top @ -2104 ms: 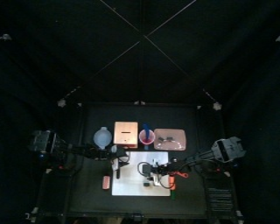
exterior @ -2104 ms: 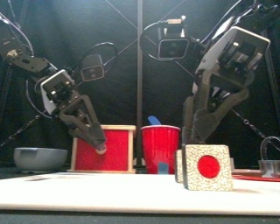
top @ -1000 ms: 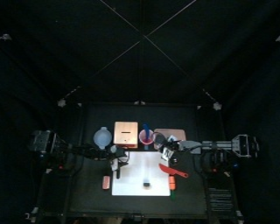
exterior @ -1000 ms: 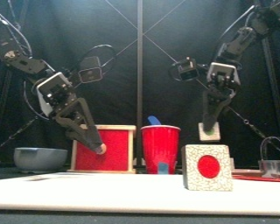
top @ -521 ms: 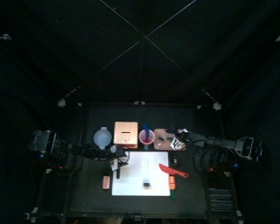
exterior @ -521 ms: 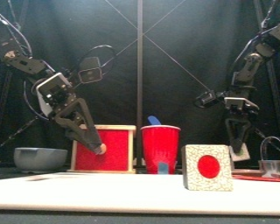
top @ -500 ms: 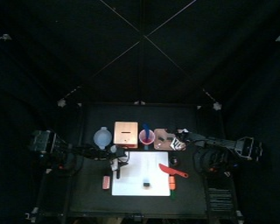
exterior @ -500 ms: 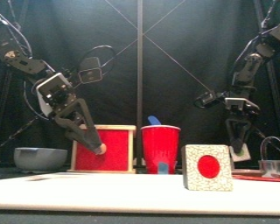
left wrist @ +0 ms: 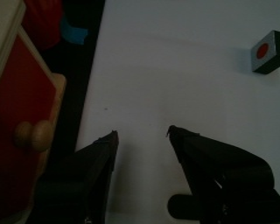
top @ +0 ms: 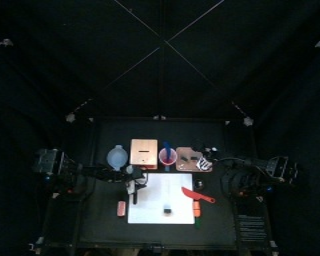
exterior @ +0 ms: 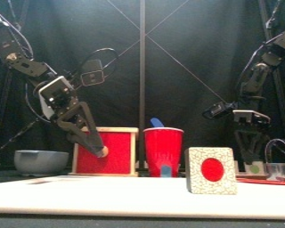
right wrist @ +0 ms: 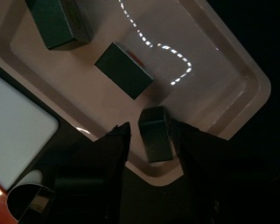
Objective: Place sushi on board then cut the sushi with the knife then place the pieces on the plate
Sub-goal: Place the 4 sushi pieces on the plate
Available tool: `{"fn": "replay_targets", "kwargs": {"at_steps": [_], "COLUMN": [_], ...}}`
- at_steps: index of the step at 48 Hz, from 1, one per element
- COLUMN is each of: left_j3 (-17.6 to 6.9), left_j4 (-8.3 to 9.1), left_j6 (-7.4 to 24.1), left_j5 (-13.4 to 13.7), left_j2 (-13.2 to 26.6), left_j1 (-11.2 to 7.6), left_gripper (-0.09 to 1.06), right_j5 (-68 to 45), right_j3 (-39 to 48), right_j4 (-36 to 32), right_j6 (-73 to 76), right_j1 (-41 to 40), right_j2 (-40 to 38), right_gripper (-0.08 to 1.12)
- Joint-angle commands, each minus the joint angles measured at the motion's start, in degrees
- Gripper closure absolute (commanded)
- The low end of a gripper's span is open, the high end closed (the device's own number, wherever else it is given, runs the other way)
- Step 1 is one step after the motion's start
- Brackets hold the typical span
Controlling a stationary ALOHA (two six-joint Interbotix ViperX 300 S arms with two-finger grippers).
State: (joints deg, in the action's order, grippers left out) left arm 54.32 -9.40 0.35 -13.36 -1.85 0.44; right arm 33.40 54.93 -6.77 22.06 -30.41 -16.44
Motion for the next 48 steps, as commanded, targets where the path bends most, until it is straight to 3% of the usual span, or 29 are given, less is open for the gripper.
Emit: {"fn": "replay_targets", "kwargs": {"at_steps": [1, 10, 17, 24, 32, 48], "left_j3": [-0.53, -0.70, -0.79, -1.14, -1.49, -1.76], "left_j4": [0.18, 0.09, 0.18, 0.18, 0.18, 0.09], "left_j6": [-0.18, -0.26, 0.00, 0.00, 0.00, -0.18], "left_j5": [-0.09, -0.09, -0.09, -0.09, -0.09, -0.09], "left_j2": [-0.26, -0.26, -0.26, -0.26, -0.26, -0.26], "left_j1": [0.18, -0.09, -0.09, 0.18, 0.18, -0.18], "left_gripper": [0.11, 0.11, 0.11, 0.11, 0.11, 0.11], "right_j5": [0.00, -1.93, -8.17, -14.33, -15.56, -15.38], "right_j3": [-1.58, -4.48, -8.17, -11.78, -15.91, -22.32], "right_j4": [0.97, 5.98, 5.98, 5.45, 5.71, 5.63], "right_j6": [0.00, -0.26, -1.05, -0.18, -0.26, -0.79], "right_j1": [0.53, 12.13, 28.04, 38.50, 43.42, 45.62], "right_j2": [-3.16, -4.57, -2.99, 1.14, 7.21, 16.88], "right_gripper": [0.25, 0.25, 0.25, 0.24, 0.24, 0.24]}}
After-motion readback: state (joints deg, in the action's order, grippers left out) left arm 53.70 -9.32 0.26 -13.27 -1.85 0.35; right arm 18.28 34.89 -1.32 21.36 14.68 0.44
